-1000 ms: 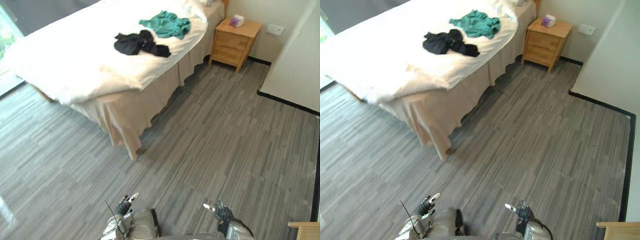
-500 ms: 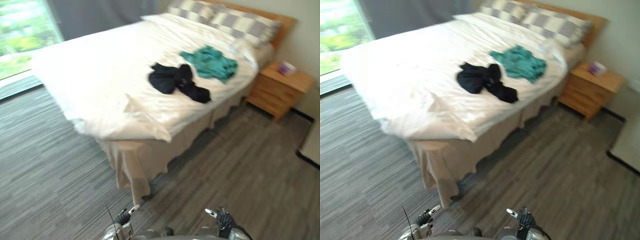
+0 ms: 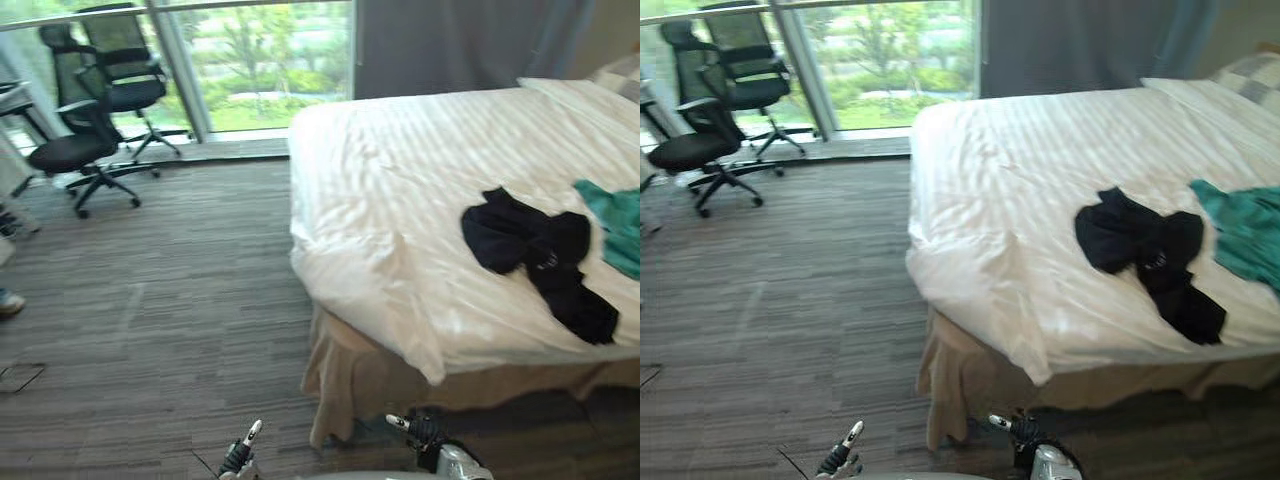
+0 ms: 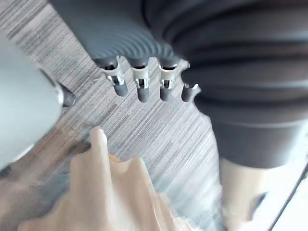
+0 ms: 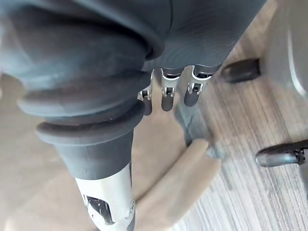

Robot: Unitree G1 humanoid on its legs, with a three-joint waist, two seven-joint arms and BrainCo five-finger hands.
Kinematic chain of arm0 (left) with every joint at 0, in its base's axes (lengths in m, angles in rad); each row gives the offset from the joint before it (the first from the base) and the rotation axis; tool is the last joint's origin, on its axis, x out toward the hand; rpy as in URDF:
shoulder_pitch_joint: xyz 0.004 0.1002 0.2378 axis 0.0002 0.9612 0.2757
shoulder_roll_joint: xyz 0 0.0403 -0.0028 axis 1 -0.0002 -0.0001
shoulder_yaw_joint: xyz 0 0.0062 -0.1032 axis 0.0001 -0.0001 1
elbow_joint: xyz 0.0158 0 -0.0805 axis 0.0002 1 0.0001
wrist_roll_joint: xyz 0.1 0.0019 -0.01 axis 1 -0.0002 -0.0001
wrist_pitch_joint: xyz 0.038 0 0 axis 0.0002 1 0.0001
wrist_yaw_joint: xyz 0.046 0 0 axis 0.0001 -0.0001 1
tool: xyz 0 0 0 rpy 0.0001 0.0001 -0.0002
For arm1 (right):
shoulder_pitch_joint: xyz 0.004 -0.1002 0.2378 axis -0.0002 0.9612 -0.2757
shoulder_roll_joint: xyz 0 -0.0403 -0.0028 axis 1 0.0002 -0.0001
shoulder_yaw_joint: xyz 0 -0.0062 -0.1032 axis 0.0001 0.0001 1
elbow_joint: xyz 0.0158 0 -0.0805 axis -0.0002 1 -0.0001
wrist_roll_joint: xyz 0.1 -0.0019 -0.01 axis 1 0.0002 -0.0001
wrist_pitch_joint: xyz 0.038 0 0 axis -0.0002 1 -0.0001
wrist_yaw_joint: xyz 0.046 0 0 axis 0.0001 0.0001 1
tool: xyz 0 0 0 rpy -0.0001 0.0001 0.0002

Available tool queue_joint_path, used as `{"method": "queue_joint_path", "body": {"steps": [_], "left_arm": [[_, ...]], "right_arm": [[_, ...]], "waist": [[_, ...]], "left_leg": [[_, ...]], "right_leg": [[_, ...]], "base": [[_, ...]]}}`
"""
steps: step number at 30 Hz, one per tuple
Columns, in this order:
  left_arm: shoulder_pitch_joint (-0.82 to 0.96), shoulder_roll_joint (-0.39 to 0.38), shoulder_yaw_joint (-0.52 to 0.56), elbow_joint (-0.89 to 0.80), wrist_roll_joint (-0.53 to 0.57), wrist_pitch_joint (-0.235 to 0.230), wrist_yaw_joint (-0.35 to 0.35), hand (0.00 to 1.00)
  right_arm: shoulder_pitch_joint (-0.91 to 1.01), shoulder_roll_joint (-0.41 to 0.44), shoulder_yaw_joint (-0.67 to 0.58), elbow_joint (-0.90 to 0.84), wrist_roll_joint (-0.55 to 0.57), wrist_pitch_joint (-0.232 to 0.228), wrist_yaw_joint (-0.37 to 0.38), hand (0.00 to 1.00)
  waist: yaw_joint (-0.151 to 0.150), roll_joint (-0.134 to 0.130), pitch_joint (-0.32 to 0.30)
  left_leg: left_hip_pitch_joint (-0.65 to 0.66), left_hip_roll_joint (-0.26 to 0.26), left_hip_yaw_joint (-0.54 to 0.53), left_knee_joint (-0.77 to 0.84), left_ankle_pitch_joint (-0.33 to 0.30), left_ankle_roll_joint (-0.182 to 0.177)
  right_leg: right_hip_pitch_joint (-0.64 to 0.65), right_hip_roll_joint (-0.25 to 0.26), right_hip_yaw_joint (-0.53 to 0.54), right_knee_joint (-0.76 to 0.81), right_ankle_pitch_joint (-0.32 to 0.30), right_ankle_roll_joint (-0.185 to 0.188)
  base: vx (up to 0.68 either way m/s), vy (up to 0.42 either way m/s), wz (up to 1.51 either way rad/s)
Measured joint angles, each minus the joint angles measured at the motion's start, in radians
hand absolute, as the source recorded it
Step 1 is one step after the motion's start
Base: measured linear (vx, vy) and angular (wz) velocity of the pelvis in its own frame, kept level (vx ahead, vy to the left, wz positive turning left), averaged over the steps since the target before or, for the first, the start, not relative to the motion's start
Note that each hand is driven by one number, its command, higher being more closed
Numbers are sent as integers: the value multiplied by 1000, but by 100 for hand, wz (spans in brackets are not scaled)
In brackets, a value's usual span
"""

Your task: Tidy the bed and pick cloth on bed and put in laundry

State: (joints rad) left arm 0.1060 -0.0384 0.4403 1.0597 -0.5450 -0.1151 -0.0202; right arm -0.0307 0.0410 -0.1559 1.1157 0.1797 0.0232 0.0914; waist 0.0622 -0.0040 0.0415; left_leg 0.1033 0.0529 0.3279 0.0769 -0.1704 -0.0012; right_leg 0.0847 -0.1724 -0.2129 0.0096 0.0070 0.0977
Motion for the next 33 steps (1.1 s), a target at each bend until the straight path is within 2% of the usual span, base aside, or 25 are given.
{"method": "queue_joint_path", "body": {"steps": [1, 2, 4, 5, 7, 11, 15, 18, 22, 24, 25, 27, 33], "left_arm": [[-16, -6, 5, 0, -57, -19, 9, 0], [-29, -6, 7, 0, -94, -31, 17, 0], [-48, 6, 16, -9, -170, -62, 34, 0], [-60, 30, 44, -21, -213, -74, 47, 0], [-90, 90, 93, -53, -252, -90, 50, 0], [-199, 241, 162, -155, -195, -112, 68, 0], [-314, 384, 146, -316, -68, -107, 70, 0], [-432, 459, 48, -477, 78, -104, 64, 0], [-534, 478, -90, -548, 222, -124, 24, 0], [-576, 475, -172, -551, 287, -135, 7, 0], [-604, 470, -235, -551, 329, -136, -3, 0], [-650, 448, -328, -550, 394, -136, -23, 0], [-738, 382, -545, -495, 545, -125, -42, 0]], "right_arm": [[16, 0, -6, -11, 4, 1, -2, 0], [17, -7, -13, -11, 8, 3, -3, 0], [26, -20, -13, -10, 9, 6, -5, 0], [29, -24, -13, -10, 16, 6, -5, 0], [36, -26, -14, -10, 37, 4, -3, 0], [48, -41, -36, -2, 61, -9, 0, 0], [61, -52, -50, -3, 87, -28, -3, 0], [109, -74, -76, -45, 109, -48, -6, 0], [164, -96, -85, -57, 128, -59, -7, 0], [178, -92, -119, -68, 154, -59, -7, 0], [186, -89, -128, -72, 156, -59, -7, 0], [188, -85, -151, -81, 156, -59, -5, 0], [190, -62, -218, -84, 163, -56, -1, 0]], "waist": [[-2, -6, -3], [-6, -5, -2], [-9, -6, -3], [-15, 1, -2], [-21, -3, -12], [-26, -1, -16], [-47, 18, -22], [-49, 40, -22], [-51, 51, -37], [-57, 57, -41], [-75, 55, -42], [-88, 52, -45], [-120, 49, -48]], "left_leg": [[4, 21, 89, -1, 7, -24], [8, 18, 98, -2, 46, -26], [38, -5, 81, -13, 52, -21], [52, -9, 79, -16, 52, -22], [64, -12, 80, -40, 64, -32], [75, -4, 87, -84, 100, -48], [95, 19, 87, -146, 150, -74], [103, 48, 103, -174, 164, -84], [94, 68, 148, -177, 161, -93], [90, 73, 171, -177, 165, -95], [90, 74, 180, -177, 170, -95], [89, 74, 208, -175, 173, -98], [94, 75, 271, -171, 177, -106]], "right_leg": [[4, -12, -28, -2, 0, 1], [17, -22, -38, -1, -4, 6], [42, -37, -61, 8, -17, 23], [60, -41, -63, 7, -18, 25], [66, -39, -63, 5, -19, 24], [49, -21, -64, 5, -21, 20], [47, 5, -69, 3, -27, 8], [47, 38, -69, -2, -28, -6], [27, 59, -32, -11, -21, -19], [11, 66, -12, -11, -14, -26], [8, 68, -6, -10, -13, -27], [-6, 70, 15, -6, -13, -27], [-36, 79, 68, 5, -13, -28]], "base": [[96, 28, 70], [105, 34, 61], [100, 57, 39], [70, 45, 22], [2, 5, 2], [-36, -70, -5], [-90, -108, 3], [-146, -134, -9], [-61, -73, -25], [-3, -36, -30], [7, -35, -20], [16, -27, -24], [4, -26, -28]]}}
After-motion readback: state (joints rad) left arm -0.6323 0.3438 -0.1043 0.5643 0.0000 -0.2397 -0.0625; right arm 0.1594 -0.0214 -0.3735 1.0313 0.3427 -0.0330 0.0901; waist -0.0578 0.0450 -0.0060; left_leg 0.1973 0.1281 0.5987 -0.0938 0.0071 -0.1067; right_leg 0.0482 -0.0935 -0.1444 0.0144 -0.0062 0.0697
